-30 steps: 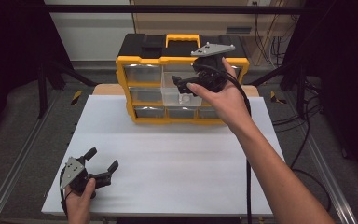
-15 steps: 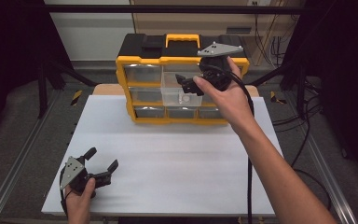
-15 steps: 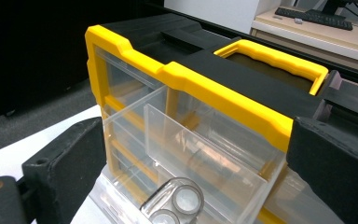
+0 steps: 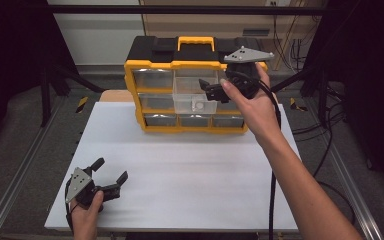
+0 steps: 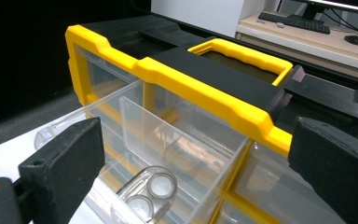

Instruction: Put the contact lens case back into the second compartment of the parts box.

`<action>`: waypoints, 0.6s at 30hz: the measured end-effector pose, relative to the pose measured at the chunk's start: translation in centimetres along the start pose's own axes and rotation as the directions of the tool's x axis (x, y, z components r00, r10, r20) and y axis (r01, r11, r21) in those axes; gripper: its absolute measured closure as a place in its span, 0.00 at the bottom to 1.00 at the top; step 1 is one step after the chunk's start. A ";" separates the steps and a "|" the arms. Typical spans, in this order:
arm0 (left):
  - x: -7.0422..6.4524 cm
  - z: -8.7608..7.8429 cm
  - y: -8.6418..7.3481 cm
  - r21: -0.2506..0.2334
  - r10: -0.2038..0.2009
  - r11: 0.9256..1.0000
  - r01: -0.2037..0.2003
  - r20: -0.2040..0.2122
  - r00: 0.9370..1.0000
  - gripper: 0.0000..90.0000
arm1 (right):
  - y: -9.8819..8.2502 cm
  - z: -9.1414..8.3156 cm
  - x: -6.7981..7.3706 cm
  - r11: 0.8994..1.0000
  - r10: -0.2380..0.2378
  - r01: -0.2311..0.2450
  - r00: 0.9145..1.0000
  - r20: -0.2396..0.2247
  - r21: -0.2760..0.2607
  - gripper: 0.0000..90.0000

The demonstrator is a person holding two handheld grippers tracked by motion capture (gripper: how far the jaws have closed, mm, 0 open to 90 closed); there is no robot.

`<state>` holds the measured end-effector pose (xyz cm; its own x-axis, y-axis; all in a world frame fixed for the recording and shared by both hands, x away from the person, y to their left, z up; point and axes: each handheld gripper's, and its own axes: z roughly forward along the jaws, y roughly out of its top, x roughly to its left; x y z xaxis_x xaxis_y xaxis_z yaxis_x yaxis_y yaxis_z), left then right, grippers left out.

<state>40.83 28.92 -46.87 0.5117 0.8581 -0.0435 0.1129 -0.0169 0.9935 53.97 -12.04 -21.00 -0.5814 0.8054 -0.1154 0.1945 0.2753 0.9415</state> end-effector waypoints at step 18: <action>0.1 0.0 0.0 0.002 -0.005 1.000 0.005 0.000 1.000 0.02 | -0.6 -0.8 -1.2 0.998 0.038 -0.039 0.999 -0.020 -0.041 0.04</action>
<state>40.87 29.03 -46.91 0.5110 0.8582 -0.0480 0.1171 -0.0142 0.9930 53.90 -13.61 -21.13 -0.5891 0.8047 -0.0733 0.1846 0.2224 0.9573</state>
